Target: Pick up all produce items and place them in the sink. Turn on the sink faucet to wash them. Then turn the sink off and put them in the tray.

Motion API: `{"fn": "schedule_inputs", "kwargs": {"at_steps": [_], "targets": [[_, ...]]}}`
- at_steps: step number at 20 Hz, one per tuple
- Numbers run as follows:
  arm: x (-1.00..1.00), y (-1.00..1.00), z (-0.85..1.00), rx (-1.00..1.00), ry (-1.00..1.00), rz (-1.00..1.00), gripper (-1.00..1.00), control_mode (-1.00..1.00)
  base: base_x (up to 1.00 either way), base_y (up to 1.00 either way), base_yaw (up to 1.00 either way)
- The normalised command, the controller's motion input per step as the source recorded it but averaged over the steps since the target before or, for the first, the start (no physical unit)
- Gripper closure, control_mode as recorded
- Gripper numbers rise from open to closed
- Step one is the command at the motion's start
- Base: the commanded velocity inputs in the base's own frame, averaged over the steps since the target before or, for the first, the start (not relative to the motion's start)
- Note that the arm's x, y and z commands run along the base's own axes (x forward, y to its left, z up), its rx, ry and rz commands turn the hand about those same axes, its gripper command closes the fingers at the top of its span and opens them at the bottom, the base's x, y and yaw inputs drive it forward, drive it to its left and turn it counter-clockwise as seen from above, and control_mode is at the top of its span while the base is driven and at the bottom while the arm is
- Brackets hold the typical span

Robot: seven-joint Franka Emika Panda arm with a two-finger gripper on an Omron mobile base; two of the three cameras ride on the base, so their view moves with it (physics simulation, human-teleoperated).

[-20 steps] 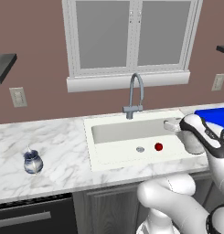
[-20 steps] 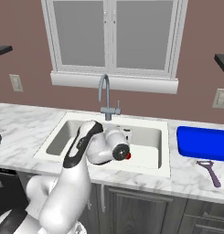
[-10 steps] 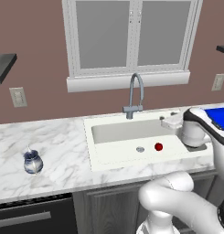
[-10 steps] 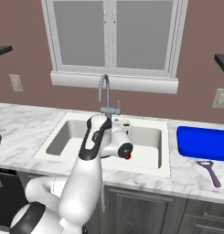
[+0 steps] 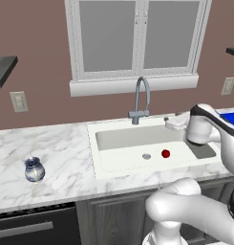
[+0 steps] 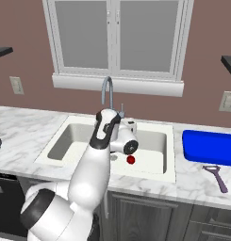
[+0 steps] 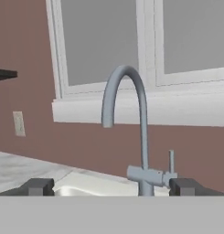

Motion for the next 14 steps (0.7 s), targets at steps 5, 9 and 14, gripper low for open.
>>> {"fn": "schedule_inputs", "kwargs": {"at_steps": [5, 9, 14], "targets": [[0.4, 0.0, 0.0, 0.0, 0.02, 0.0, -1.0, -1.0, 0.0, 0.0, 0.0], [0.33, 0.0, -0.01, 0.0, 0.0, 0.01, -1.0, -1.0, 0.0, 0.0, 0.0], [0.27, 0.0, -0.06, 0.0, 0.0, 0.04, -1.0, -1.0, 0.0, 0.0, 0.0]]}}
